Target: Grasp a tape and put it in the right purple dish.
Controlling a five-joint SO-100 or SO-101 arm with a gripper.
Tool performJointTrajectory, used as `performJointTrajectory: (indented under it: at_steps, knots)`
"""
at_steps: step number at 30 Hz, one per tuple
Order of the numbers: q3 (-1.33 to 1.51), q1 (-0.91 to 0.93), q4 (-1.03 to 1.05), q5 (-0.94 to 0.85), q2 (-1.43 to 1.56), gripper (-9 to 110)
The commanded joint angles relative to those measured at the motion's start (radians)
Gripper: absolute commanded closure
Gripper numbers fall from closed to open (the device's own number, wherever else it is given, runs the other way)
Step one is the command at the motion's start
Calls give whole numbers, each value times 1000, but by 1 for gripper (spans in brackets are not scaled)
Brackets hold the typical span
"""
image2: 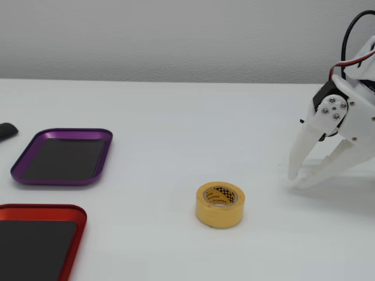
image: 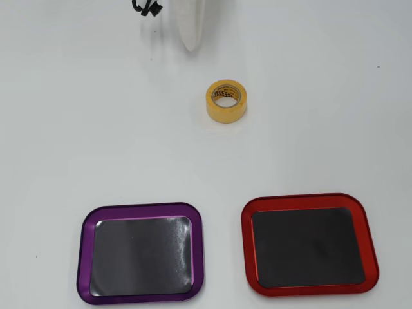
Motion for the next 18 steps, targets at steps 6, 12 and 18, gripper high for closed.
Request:
performJointTrajectory:
  at_steps: [6, 12, 18]
  knots:
    - [15, 2, -52, -6, 89, 102]
    - [15, 2, -52, -6, 89, 102]
    - [-31, 3, -54, -6, 75, 102]
